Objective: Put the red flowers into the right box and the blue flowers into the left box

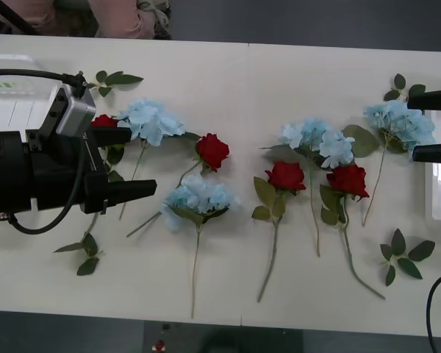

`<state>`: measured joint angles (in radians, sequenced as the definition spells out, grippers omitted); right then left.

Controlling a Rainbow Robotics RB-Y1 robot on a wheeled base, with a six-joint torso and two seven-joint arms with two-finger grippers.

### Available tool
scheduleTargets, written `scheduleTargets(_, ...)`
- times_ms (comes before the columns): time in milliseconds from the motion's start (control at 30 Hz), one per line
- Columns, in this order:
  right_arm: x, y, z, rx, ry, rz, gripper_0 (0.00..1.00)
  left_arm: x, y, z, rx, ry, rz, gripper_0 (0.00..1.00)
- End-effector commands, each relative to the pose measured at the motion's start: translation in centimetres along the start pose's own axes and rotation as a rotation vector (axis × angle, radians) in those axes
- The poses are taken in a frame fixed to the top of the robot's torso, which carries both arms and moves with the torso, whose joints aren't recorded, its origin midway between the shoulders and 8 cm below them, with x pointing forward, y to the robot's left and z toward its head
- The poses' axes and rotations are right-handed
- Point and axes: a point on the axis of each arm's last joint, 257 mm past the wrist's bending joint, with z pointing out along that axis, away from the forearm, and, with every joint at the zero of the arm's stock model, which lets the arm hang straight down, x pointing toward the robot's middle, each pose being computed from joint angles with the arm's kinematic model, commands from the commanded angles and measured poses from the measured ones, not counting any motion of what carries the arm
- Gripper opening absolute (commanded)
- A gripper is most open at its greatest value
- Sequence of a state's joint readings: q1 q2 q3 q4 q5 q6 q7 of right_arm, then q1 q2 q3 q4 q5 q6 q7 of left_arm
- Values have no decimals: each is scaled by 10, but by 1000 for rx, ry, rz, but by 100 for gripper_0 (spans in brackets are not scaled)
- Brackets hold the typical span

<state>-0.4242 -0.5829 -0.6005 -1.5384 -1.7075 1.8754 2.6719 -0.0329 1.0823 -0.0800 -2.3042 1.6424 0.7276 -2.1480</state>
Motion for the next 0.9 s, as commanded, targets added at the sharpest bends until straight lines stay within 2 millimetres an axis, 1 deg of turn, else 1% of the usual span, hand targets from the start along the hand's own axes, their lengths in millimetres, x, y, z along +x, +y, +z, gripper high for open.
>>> scheduleTargets(33,-12,3,1,-8,-10,-71,100,8,-22,8,44,-39,-126,100)
scheduleTargets(67,17,12,4,-26,-4,12,100,7,-21,8,41,-50,-135,100)
scheduleTargets(100,21,13,3,-27,-2,24,100,-1,-19,6,35,-84,-160,100)
scheduleTargets(167,17,12,6,-32,-7,20,100,-10,-14,0,27,-110,-174,100)
scheduleTargets(200,18,12,9,-33,-6,24,100,-14,-8,-5,14,-116,-175,100)
scheduleTargets(233,18,9,9,-25,8,40,100,-17,6,-17,-19,-113,-173,100)
scheduleTargets(267,18,7,10,-22,11,54,100,-18,10,-22,-27,-108,-177,100)
scheduleTargets(333,22,-3,10,13,39,116,100,-12,27,-40,-45,-76,-258,100)
scheduleTargets(400,27,-11,9,43,69,157,100,-4,38,-48,-55,-54,-307,100)
scheduleTargets(433,33,-20,9,77,97,209,100,5,48,-55,-65,-30,-350,100)
scheduleTargets(500,40,-30,8,119,124,266,100,15,58,-61,-78,-12,-380,100)
scheduleTargets(567,52,-45,6,191,164,381,100,32,73,-67,-104,10,-423,100)
scheduleTargets(633,64,-56,3,255,190,503,100,47,87,-71,-135,31,-449,100)
scheduleTargets(667,67,-58,2,270,195,535,100,52,90,-72,-144,39,-454,100)
scheduleTargets(767,84,-71,-4,366,215,727,100,82,110,-78,-210,95,-462,100)
scheduleTargets(800,87,-73,-5,383,219,759,100,87,113,-80,-222,103,-464,100)
scheduleTargets(900,108,-84,-14,496,238,953,100,114,133,-87,-279,147,-480,100)
